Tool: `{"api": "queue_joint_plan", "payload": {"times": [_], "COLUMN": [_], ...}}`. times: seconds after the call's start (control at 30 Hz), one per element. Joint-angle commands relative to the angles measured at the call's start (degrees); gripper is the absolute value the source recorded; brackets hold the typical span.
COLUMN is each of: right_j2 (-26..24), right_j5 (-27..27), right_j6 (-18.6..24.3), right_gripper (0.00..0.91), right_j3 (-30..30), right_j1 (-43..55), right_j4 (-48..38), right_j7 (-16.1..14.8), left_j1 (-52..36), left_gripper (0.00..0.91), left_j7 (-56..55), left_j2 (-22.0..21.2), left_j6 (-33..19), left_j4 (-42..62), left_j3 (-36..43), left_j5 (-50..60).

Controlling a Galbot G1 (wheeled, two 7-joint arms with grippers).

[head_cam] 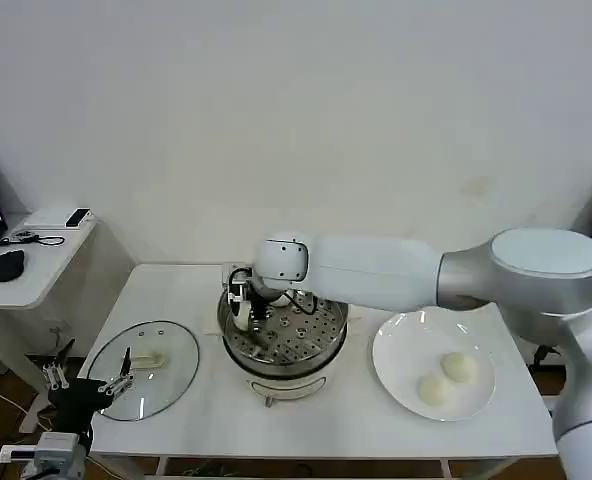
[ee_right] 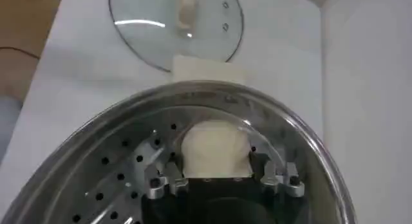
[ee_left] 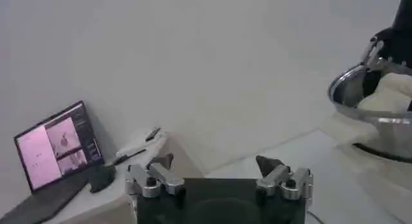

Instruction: Take steamed baozi put them in steamer then cover it.

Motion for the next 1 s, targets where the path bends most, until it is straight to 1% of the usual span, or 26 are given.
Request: {"api": "queue_joint_plan", "payload": {"times": [0.03,0.13,0.17,0.27,0.33,0.43,0.47,0.5,0.53,0.57,0.6,0.63,0.67,0.73,0.77,0.8,0.83,0.87,0.93,1.0], "right_j2": [-0.81,-3.71,-4.87,-10.01,-14.67,-22.10,-23.37,-26.65,-27.74,-31.06,-32.67,-34.67,-37.86,-41.85,-44.73,-47.10,-48.55,-51.01,-53.18,-56.39], "right_j5": [0.37,1.07,1.07,0.60,-1.69,-4.10,-4.42,-6.32,-7.26,-9.66,-10.43,-13.16,-15.56,-17.67,-21.23,-23.29,-24.46,-26.05,-27.65,-29.96], "right_j6": [-0.34,-0.13,0.22,0.99,1.95,3.31,3.72,4.73,5.35,6.53,7.31,8.64,10.39,11.16,13.14,14.84,15.36,16.31,18.08,19.79], "right_gripper": [0.907,0.907,0.907,0.907,0.907,0.907,0.907,0.907,0.907,0.907,0.907,0.907,0.907,0.907,0.907,0.907,0.907,0.907,0.907,0.907], "right_j3": [0.40,0.40,0.53,0.37,-0.47,-1.66,-1.88,-2.36,-2.50,-2.91,-2.98,-3.02,-3.12,-3.79,-4.07,-4.13,-4.13,-4.22,-4.21,-4.08], "right_j1": [1.38,4.48,6.51,9.84,13.32,16.02,16.52,17.14,17.38,17.54,17.50,17.13,16.26,15.45,14.16,13.36,12.74,11.87,10.88,9.26], "right_j4": [1.10,4.55,6.50,11.12,14.86,18.73,19.27,20.61,21.26,22.73,23.01,23.80,24.72,25.63,26.11,26.36,26.55,27.02,27.59,28.17], "right_j7": [-0.12,-0.72,-1.39,-3.20,-5.14,-7.81,-8.40,-9.71,-10.57,-12.39,-13.29,-14.46,-15.61,-16.18,-16.99,-17.56,-17.74,-17.95,-18.63,-19.63], "left_j1": [0.02,0.09,0.15,0.18,0.13,-0.03,-0.10,-0.10,-0.05,0.01,0.02,0.03,0.06,0.13,0.15,0.24,0.25,0.21,0.10,0.08], "left_gripper": [0.907,0.907,0.907,0.907,0.907,0.907,0.907,0.907,0.907,0.907,0.907,0.907,0.907,0.907,0.907,0.907,0.907,0.907,0.907,0.907], "left_j7": [-0.01,0.01,0.04,0.04,0.07,0.18,0.33,0.43,0.47,0.48,0.48,0.47,0.47,0.48,0.49,0.50,0.48,0.47,0.48,0.48], "left_j2": [0.00,-0.04,0.01,0.00,0.10,0.30,0.33,0.34,0.37,0.34,0.30,0.27,0.27,0.28,0.27,0.46,0.53,0.55,0.35,0.11], "left_j6": [-0.02,-0.02,-0.02,0.02,0.08,0.32,0.54,0.66,0.80,0.79,0.80,0.83,0.85,0.85,0.83,0.76,0.75,0.77,0.78,0.79], "left_j4": [-0.09,-0.01,-0.01,-0.21,-0.45,-0.80,-0.98,-1.10,-1.34,-1.53,-1.57,-1.66,-1.68,-1.71,-1.66,-1.52,-1.41,-1.30,-1.19,-1.20], "left_j3": [0.03,0.08,0.11,0.10,0.04,0.13,0.27,0.37,0.75,1.10,1.27,1.72,1.97,2.66,2.96,3.44,3.68,3.97,4.51,5.16], "left_j5": [-0.01,0.05,0.04,0.00,-0.09,-0.08,-0.03,0.03,0.12,0.21,0.30,0.45,0.63,0.95,1.21,1.55,1.68,1.76,2.13,2.62]}}
